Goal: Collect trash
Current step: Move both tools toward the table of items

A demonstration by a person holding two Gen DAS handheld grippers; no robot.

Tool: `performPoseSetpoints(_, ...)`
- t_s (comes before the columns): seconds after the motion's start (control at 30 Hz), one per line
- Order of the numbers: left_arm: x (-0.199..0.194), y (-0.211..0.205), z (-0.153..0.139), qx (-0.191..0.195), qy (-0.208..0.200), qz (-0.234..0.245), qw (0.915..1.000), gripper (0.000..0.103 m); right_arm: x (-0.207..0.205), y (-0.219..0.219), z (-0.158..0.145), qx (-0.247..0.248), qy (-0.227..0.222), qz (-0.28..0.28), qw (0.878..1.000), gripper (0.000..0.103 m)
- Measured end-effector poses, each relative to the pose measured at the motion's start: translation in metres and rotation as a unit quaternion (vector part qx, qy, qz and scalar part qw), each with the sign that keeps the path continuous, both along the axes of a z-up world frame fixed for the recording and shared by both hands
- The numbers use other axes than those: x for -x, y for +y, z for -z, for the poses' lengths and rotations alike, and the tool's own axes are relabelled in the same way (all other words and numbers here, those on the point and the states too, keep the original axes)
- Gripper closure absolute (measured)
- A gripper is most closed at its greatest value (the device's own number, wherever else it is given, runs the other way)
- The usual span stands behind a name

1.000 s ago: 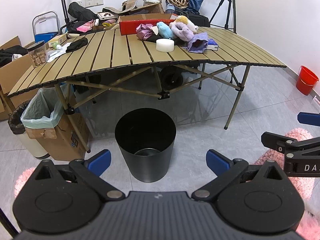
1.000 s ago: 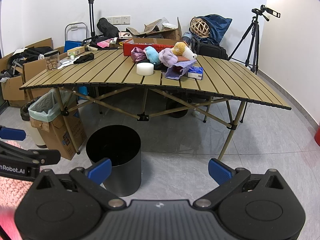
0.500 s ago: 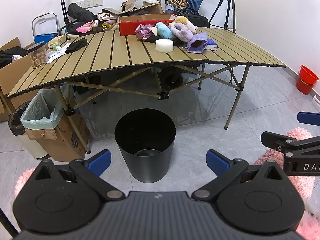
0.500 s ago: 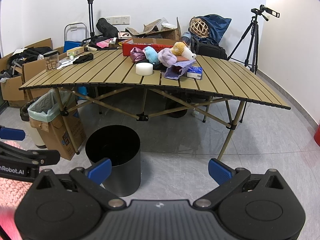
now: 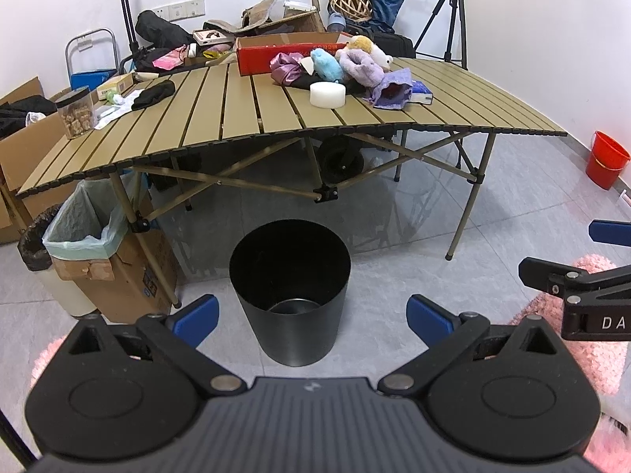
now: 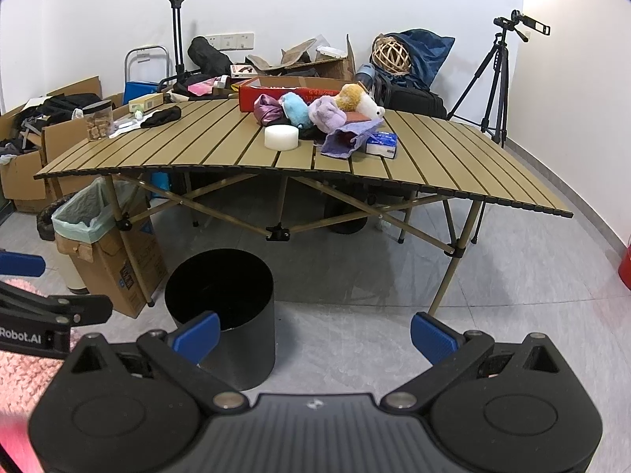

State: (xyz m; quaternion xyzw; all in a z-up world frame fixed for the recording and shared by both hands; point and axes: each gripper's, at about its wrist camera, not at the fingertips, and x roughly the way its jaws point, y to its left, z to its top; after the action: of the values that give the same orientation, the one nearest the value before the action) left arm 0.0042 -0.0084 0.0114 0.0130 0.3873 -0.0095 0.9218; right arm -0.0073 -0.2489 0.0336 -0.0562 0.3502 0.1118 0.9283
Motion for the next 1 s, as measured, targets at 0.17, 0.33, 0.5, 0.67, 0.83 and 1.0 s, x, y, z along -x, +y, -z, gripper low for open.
performPoseSetpoints(0.17, -0.004, 0.0, 0.001, -0.011, -0.019, 0.0, 0.9998, 0.0, -0.008, 0.002, 0.001, 0.002, -0.003, 0.001, 1.0, 0.0)
performPoseSetpoints(0.33, -0.014, -0.001, 0.004, -0.019, -0.031, 0.001, 0.9993, 0.0, -0.02, 0.002, 0.003, -0.003, -0.007, 0.004, 1.0, 0.0)
performPoseSetpoints(0.5, -0.027, 0.002, 0.005, -0.017, -0.041, -0.004, 0.999, 0.0, -0.036, 0.004, 0.004, -0.008, -0.008, 0.007, 1.0, 0.0)
performPoseSetpoints(0.67, -0.037, 0.004, 0.003, -0.003, -0.063, -0.004, 0.998, 0.0, -0.053, 0.005, 0.005, -0.017, -0.012, 0.01, 1.0, 0.0)
performPoseSetpoints(0.83, -0.054, 0.006, -0.001, 0.006, -0.083, -0.011, 0.9964, 0.0, -0.075, 0.007, 0.006, -0.026, -0.015, 0.013, 0.999, 0.0)
performPoseSetpoints(1.0, -0.075, 0.006, -0.004, 0.014, -0.101, -0.016, 0.9947, 0.0, -0.099, 0.007, 0.007, -0.039, -0.021, 0.02, 0.999, 0.0)
